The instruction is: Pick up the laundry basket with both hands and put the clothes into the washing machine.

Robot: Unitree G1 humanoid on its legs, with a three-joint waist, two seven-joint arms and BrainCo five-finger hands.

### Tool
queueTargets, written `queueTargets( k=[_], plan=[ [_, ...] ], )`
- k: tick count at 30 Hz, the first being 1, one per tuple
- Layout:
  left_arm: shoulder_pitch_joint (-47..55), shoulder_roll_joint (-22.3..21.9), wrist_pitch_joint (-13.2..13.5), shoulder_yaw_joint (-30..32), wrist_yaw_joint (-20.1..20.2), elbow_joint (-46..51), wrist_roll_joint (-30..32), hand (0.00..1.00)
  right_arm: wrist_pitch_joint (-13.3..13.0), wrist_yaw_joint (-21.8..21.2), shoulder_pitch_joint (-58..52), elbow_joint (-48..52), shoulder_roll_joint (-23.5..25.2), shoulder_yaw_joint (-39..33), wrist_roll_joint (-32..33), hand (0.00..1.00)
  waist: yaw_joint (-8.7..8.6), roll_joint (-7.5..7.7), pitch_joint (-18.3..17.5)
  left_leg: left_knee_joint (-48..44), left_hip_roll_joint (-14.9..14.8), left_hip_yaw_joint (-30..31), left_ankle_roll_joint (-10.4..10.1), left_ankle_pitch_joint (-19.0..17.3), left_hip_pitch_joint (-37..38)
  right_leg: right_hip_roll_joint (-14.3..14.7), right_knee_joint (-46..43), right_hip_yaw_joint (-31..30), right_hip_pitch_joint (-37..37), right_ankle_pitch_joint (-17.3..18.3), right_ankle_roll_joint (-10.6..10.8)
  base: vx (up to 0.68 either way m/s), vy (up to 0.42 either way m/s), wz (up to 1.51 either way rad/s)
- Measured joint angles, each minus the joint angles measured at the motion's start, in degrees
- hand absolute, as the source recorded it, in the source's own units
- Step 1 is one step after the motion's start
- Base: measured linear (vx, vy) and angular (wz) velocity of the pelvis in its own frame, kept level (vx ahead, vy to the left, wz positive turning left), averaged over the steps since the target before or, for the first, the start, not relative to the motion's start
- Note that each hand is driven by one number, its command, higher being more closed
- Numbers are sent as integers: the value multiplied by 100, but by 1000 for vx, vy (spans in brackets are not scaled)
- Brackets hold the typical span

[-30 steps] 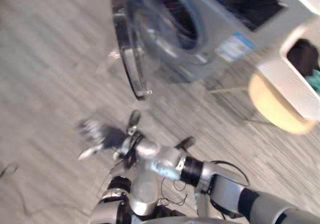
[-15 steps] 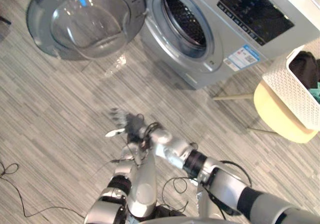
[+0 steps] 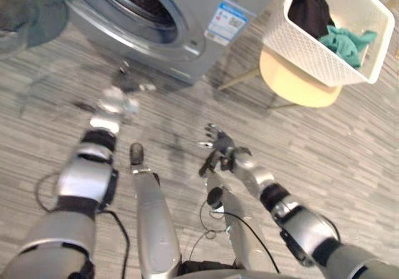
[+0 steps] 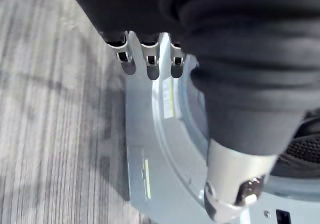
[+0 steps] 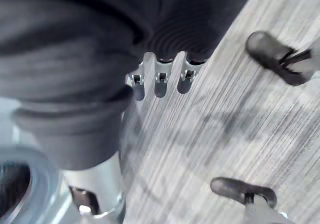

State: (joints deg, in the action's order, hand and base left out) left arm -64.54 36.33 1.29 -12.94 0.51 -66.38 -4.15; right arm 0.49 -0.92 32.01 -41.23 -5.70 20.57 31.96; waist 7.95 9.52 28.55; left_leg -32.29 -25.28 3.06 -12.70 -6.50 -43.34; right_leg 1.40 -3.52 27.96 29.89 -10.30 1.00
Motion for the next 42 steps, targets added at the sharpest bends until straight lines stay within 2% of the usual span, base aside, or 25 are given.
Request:
queueTargets(
  k=[4,7,12,17,19,21,26,31,35,37,39,41,42],
  plan=[
    [-497,659,-104,167,367,101,610,0,-17,-58,-959,916,-76,-1105,-1,0,-111,139,38,-315,-178,84,-13,-129,-655,225,339,-53,358,-150,176,10,35,-36],
    [-564,725,-107,600,358,372,955,0,-60,-57,-1606,1065,-72,-1943,-7,0,-173,140,38,-417,-184,240,-18,-132,-1107,277,394,53,630,-247,77,46,32,-4],
    [-561,952,-102,1206,166,607,1408,0,-171,-55,-2238,759,23,-2621,-62,0,-259,143,37,-493,-171,387,-7,-150,-1601,290,400,168,973,-261,57,57,49,-1],
    [-257,1334,-91,1732,232,648,1869,0,-153,-131,-2522,564,86,-2882,-59,0,-251,144,37,-622,-241,449,-9,-258,-1805,372,472,171,1070,-261,58,50,48,-10],
    [-63,1516,-93,1937,418,676,2084,0,-124,-207,-2649,577,66,-2962,-55,0,-254,144,37,-629,-249,445,-13,-293,-1824,379,479,163,1084,-261,58,69,59,-3],
    [-15,1507,-92,1962,532,826,2178,0,-116,-297,-2660,636,70,-2946,-53,0,-248,149,33,-632,-251,456,-12,-304,-1866,384,479,154,1104,-259,60,67,63,-2],
    [-15,1532,-187,2264,367,1206,2529,0,-161,-314,-2660,710,75,-2939,10,0,-258,158,27,-652,-298,472,-12,-316,-2002,429,480,115,1224,-259,60,63,49,-7],
    [-14,1622,-348,2266,179,1282,2749,0,-127,-317,-2672,603,73,-2941,8,0,-242,158,27,-648,-356,472,-19,-319,-1994,476,476,55,1222,-259,60,65,37,-3],
    [-11,1484,-361,2259,168,1294,2723,0,-89,-326,-2671,355,73,-2976,-2,0,-240,157,28,-662,-357,464,-19,-318,-1920,475,460,32,1159,-260,57,64,52,2],
    [64,1228,-371,2258,175,1284,2688,0,6,-351,-2653,173,74,-3074,-5,0,-219,157,27,-671,-357,439,-19,-318,-1762,458,395,-18,1057,-258,54,73,69,9],
    [302,755,-400,2256,199,1263,2490,0,52,-437,-2623,-74,73,-3439,-107,0,-223,154,29,-665,-358,350,-15,-329,-1381,411,214,-280,821,-210,7,78,105,13],
    [604,448,-385,2259,242,1279,2259,0,125,-434,-2576,-202,59,-3867,-294,0,-228,152,30,-688,-342,183,17,-382,-1043,304,-34,-396,685,-35,-122,71,113,2],
    [943,271,-362,2262,318,1282,1941,0,194,-429,-2499,-311,2,-4217,-462,0,-233,143,36,-730,-311,7,49,-465,-715,194,-363,-539,620,147,-88,63,145,-19]
  ],
)
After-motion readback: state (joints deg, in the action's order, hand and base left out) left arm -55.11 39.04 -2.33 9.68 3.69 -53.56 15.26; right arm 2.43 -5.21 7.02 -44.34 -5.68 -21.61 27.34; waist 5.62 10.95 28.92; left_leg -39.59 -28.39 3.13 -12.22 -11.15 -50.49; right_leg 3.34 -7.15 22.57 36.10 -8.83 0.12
